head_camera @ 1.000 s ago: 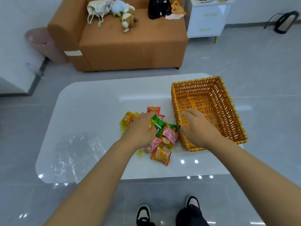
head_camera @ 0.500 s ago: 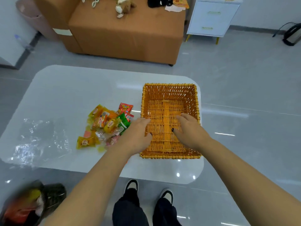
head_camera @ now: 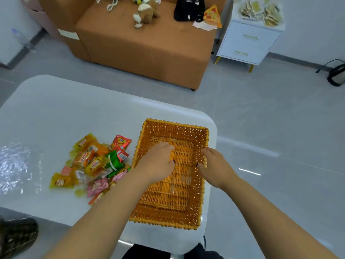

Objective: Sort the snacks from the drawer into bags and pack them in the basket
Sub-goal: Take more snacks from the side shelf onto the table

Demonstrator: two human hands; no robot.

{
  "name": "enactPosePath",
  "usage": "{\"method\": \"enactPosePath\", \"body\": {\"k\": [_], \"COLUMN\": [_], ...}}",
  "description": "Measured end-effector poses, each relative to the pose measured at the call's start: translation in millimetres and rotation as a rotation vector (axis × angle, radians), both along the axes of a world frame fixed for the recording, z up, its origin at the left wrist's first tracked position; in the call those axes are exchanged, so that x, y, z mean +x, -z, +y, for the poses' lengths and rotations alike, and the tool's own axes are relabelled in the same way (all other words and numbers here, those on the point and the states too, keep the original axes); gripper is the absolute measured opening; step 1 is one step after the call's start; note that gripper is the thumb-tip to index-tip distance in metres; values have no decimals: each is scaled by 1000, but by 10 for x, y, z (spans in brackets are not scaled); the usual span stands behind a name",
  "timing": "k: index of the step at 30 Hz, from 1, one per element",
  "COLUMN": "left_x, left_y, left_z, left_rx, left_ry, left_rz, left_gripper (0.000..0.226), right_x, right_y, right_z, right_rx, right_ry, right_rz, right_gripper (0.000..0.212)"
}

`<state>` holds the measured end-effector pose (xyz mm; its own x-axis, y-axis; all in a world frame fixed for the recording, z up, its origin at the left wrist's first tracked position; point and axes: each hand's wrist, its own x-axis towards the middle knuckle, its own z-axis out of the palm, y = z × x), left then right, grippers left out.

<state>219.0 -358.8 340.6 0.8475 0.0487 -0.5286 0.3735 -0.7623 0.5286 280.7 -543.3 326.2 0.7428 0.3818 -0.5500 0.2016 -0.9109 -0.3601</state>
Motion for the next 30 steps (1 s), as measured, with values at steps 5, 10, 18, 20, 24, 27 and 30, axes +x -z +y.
{"method": "enactPosePath", "body": {"k": [5,10,18,20,24,27,30], "left_x": [506,1148,2188,2396,2783,3046,3305], "left_y": [232,401,607,664,845,1030,1236], "left_z": [-454,-1102,-1884,-1974,-1964,-1816,-1558], "left_rx": [-16,-19,-44,-63,-126,-129,-129], "left_ry": [-12,-94,-188,-201,-273,-323,-367], "left_rz": [20,24,60,70,90,90,88], "left_gripper": [56,56,59,61,69,70,69], "right_x": [621,1354,2550,2812,3277,3632,3994], "right_y": [278,497,391,412,532,652,791], "right_z": [-438,-1034,-1769,-1813,-1726,-1539,-1236], "right_rx": [-33,-32,-91,-101,-99,-93,-100], "right_ry": [-85,-144,-282,-313,-333,-363,-417], "right_rz": [37,111,87,94,111,117,154], "right_gripper": [60,61,64,64,63,60,59]}}
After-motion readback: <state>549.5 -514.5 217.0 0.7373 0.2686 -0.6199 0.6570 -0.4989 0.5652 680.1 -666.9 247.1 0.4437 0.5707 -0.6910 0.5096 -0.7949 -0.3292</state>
